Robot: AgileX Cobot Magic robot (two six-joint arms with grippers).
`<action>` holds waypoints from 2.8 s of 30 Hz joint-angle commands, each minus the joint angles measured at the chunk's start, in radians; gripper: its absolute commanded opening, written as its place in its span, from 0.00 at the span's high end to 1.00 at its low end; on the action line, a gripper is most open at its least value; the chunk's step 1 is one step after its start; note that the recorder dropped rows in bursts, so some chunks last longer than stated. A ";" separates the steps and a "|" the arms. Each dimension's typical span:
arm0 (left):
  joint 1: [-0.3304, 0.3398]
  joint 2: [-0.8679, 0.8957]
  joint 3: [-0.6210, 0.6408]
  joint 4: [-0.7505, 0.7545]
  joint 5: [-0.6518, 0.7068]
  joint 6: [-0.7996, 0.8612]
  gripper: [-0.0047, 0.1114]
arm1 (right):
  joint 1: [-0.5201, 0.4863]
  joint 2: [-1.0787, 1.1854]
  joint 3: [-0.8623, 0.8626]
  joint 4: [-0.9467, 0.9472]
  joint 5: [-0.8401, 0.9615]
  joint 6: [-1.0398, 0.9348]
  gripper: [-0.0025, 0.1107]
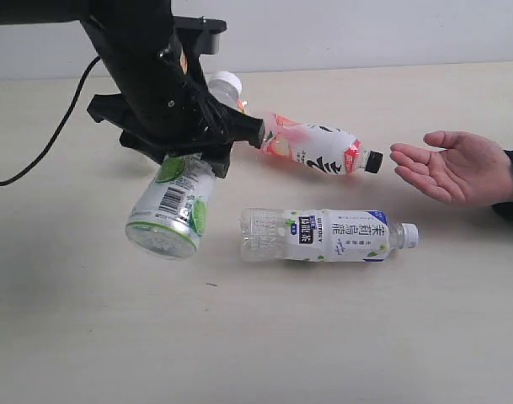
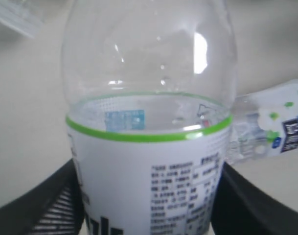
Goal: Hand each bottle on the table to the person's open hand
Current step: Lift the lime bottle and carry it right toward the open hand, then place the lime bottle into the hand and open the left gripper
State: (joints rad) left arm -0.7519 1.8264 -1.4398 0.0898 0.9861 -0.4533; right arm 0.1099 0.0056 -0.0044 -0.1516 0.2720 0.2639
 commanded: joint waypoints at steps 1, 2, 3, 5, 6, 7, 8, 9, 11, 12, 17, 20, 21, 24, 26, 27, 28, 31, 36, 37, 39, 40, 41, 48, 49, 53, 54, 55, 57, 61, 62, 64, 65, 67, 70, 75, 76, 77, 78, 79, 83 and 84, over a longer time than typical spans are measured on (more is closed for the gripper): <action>-0.047 -0.016 -0.075 -0.073 0.001 -0.005 0.96 | -0.005 -0.006 0.004 -0.004 -0.008 0.000 0.98; -0.056 -0.016 -0.091 -0.090 -0.006 -0.005 0.96 | -0.005 -0.006 0.004 -0.004 -0.008 0.000 0.98; -0.069 -0.016 -0.118 -0.115 -0.014 -0.005 0.96 | -0.005 -0.006 0.004 -0.004 -0.008 0.000 0.98; -0.089 -0.016 -0.161 -0.138 -0.030 -0.005 0.96 | -0.005 -0.006 0.004 -0.004 -0.008 0.000 0.98; -0.098 -0.014 -0.185 -0.150 -0.037 -0.011 0.96 | -0.005 -0.006 0.004 -0.004 -0.008 0.000 0.98; -0.110 -0.012 -0.204 -0.164 -0.040 -0.012 0.96 | -0.005 -0.006 0.004 -0.004 -0.008 0.000 0.98; -0.120 -0.005 -0.228 -0.173 -0.045 -0.020 0.96 | -0.005 -0.006 0.004 -0.004 -0.008 0.000 0.98; -0.130 0.002 -0.253 -0.184 -0.050 -0.023 0.96 | -0.005 -0.006 0.004 -0.004 -0.008 0.000 0.98; -0.149 0.029 -0.301 -0.201 -0.060 -0.025 0.96 | -0.005 -0.006 0.004 -0.004 -0.008 0.000 0.98; -0.158 0.046 -0.326 -0.215 -0.066 -0.025 0.96 | -0.005 -0.006 0.004 -0.004 -0.008 0.000 0.98; -0.187 0.148 -0.428 -0.331 -0.143 -0.013 0.96 | -0.005 -0.006 0.004 -0.004 -0.008 0.000 0.98; -0.187 0.219 -0.485 -0.423 -0.210 0.017 0.96 | -0.005 -0.006 0.004 -0.004 -0.008 0.000 0.98; -0.187 0.242 -0.502 -0.447 -0.233 0.026 0.96 | -0.005 -0.006 0.004 -0.004 -0.008 0.000 0.98; -0.187 0.298 -0.530 -0.506 -0.306 0.028 0.96 | -0.005 -0.006 0.004 -0.004 -0.008 0.000 0.98; -0.187 0.331 -0.540 -0.555 -0.360 0.028 0.96 | -0.005 -0.006 0.004 -0.004 -0.008 0.000 0.98; -0.187 0.347 -0.540 -0.588 -0.400 0.028 0.96 | -0.005 -0.006 0.004 -0.004 -0.008 0.000 0.98; -0.187 0.363 -0.540 -0.631 -0.433 0.028 0.96 | -0.005 -0.006 0.004 -0.004 -0.008 0.000 0.98; -0.187 0.405 -0.540 -0.741 -0.527 0.030 0.96 | -0.005 -0.006 0.004 -0.004 -0.008 0.000 0.98; -0.187 0.466 -0.540 -0.804 -0.603 0.030 0.96 | -0.005 -0.006 0.004 -0.004 -0.008 0.000 0.98; -0.187 0.474 -0.540 -0.814 -0.606 0.030 0.96 | -0.005 -0.006 0.004 -0.004 -0.008 0.000 0.98; -0.186 0.504 -0.540 -0.818 -0.620 0.030 0.96 | -0.005 -0.006 0.004 -0.004 -0.008 0.000 0.98; -0.186 0.520 -0.540 -0.825 -0.627 0.030 0.96 | -0.005 -0.006 0.004 -0.004 -0.008 0.000 0.98; -0.184 0.522 -0.540 -0.834 -0.631 0.032 0.96 | -0.005 -0.006 0.004 -0.004 -0.008 0.000 0.98; -0.184 0.580 -0.540 -0.840 -0.658 0.042 0.95 | -0.005 -0.006 0.004 -0.004 -0.008 0.000 0.98; -0.184 0.582 -0.540 -0.842 -0.661 0.042 0.93 | -0.005 -0.006 0.004 -0.004 -0.008 0.000 0.98; -0.184 0.582 -0.540 -0.844 -0.663 0.049 0.73 | -0.005 -0.006 0.004 -0.004 -0.008 0.000 0.98; -0.184 0.582 -0.540 -0.844 -0.663 0.049 0.69 | -0.005 -0.006 0.004 -0.004 -0.008 0.000 0.98; -0.184 0.586 -0.540 -0.844 -0.666 0.051 0.65 | -0.005 -0.006 0.004 -0.004 -0.008 0.000 0.98; -0.184 0.588 -0.540 -0.844 -0.668 0.051 0.60 | -0.005 -0.006 0.004 -0.004 -0.008 0.000 0.98; -0.184 0.590 -0.540 -0.844 -0.665 0.057 0.42 | -0.005 -0.006 0.004 -0.004 -0.008 0.000 0.98; -0.184 0.590 -0.540 -0.844 -0.665 0.061 0.38 | -0.005 -0.006 0.004 -0.004 -0.008 0.000 0.98; -0.184 0.590 -0.540 -0.844 -0.664 0.084 0.28 | -0.005 -0.006 0.004 -0.004 -0.008 0.000 0.98; -0.184 0.590 -0.540 -0.844 -0.661 0.091 0.26 | -0.005 -0.006 0.004 -0.004 -0.008 0.000 0.98; -0.184 0.590 -0.540 -0.844 -0.653 0.100 0.23 | -0.005 -0.006 0.004 -0.004 -0.008 0.000 0.98; -0.184 0.590 -0.540 -0.844 -0.637 0.105 0.23 | -0.005 -0.006 0.004 -0.004 -0.008 0.000 0.98; -0.177 0.584 -0.540 -0.844 -0.612 0.105 0.23 | -0.005 -0.006 0.004 -0.004 -0.008 0.000 0.98; -0.177 0.580 -0.540 -0.844 -0.606 0.105 0.23 | -0.005 -0.006 0.004 -0.004 -0.008 0.000 0.98; -0.177 0.573 -0.540 -0.846 -0.596 0.105 0.23 | -0.005 -0.006 0.004 -0.004 -0.008 0.000 0.98; -0.175 0.566 -0.540 -0.844 -0.582 0.109 0.23 | -0.005 -0.006 0.004 -0.004 -0.008 0.000 0.98; -0.170 0.559 -0.540 -0.838 -0.570 0.109 0.23 | -0.005 -0.006 0.004 -0.004 -0.008 0.000 0.98; -0.154 0.524 -0.540 -0.834 -0.511 0.118 0.23 | -0.005 -0.006 0.004 -0.004 -0.008 0.000 0.98; -0.151 0.515 -0.540 -0.832 -0.498 0.131 0.23 | -0.005 -0.006 0.004 -0.004 -0.008 0.000 0.98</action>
State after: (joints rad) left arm -0.9173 2.3785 -1.9720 -0.7486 0.4501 -0.3440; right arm 0.1099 0.0056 -0.0044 -0.1516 0.2720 0.2639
